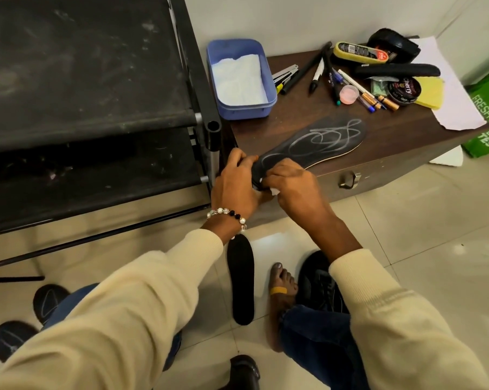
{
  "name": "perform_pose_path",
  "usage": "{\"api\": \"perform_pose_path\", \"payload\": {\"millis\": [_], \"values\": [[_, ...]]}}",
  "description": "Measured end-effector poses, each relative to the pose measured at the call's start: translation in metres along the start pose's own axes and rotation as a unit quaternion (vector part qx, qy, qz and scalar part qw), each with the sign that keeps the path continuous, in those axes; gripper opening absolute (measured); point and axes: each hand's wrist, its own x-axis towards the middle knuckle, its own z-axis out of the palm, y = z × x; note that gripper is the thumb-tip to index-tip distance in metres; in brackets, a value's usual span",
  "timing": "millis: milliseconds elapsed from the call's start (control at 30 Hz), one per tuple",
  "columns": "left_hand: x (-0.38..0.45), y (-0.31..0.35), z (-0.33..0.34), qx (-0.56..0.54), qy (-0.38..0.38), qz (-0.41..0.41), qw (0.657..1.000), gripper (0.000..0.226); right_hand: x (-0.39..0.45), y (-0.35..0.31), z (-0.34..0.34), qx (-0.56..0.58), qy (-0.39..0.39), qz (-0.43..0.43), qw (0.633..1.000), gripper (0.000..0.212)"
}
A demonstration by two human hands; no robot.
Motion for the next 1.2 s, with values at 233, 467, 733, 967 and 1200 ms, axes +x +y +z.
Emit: {"api": "perform_pose_path", "payload": {"millis": [233,467,733,967,1200], "values": [[0.001,0.002,-0.003,0.002,-0.002,-0.017,1.0,0.069,-0.004,0.025,0.015,0.031,0.049,0.2,0.978,0.027],[0.001,0.001,-0.002,-0.029,0.01,-0.028,0.999,0.059,0.013,0.011,0.02,-0.001,-0.007,0.042,0.999,0.024],[0.0,0.003,0.0,-0.059,0.025,-0.047,0.997,0.05,0.018,0.004,0.023,-0.035,0.027,0.013,0.999,0.025],[0.0,0.005,0.001,-0.064,0.026,-0.063,0.996,0.051,0.025,0.013,0.024,-0.054,0.03,0.049,0.997,0.028],[0.004,0.005,0.002,-0.057,0.021,-0.082,0.995,0.045,0.016,0.002,0.022,-0.028,-0.008,-0.033,0.999,0.029]]}}
